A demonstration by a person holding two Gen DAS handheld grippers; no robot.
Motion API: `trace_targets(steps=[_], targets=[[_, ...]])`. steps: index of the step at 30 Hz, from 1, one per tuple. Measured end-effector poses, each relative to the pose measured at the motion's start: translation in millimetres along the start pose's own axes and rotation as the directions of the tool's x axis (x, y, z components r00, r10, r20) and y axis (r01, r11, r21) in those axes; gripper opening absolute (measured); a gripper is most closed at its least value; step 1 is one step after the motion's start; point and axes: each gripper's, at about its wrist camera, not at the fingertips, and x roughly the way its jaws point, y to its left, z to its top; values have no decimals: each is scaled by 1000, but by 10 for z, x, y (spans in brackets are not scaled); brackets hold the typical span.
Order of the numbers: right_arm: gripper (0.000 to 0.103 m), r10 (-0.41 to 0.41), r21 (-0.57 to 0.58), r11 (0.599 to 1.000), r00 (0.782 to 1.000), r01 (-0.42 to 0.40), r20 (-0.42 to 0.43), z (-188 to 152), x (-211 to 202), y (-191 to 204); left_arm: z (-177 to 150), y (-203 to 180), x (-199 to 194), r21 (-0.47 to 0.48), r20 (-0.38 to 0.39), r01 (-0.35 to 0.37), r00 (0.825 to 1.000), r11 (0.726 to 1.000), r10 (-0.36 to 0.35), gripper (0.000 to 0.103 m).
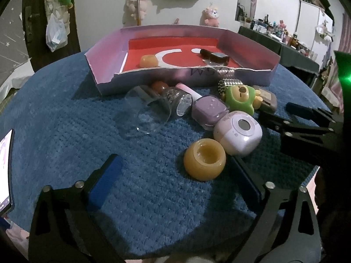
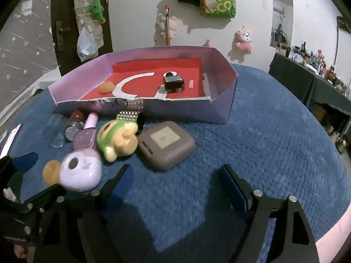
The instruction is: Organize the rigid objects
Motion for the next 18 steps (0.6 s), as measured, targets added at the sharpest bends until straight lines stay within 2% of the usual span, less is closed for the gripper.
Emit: trace_targets(steps=[2,5,7,9,10,18], targets=[[81,-6,-12,1000,1000,6,-3,51,54,11,10,-1,-1,2,5,-4,1000,1000,4,89],[76,0,-16,1000,1000,-1,-9,120,107,21,26,4,-16,0,14,4,1000,1000,-4,73],[71,6,-24,1000,1000,-6,-12,160,136,36,39,1,-28,3,18,16,1000,1000,-16,56],[64,16,-29,999,1000,-17,-11,177,138,48,41,-9,-35,11,19,20,1000,1000,-20,47],[60,21,-33,999,1000,-22,-11,185,136,61,42,-8,-38,13,18,25,999,1000,-26,36],[57,23,7,1000,1000,-23,18,183,11,8,99,64,-112,-16,32,67,997,998,-67,36]])
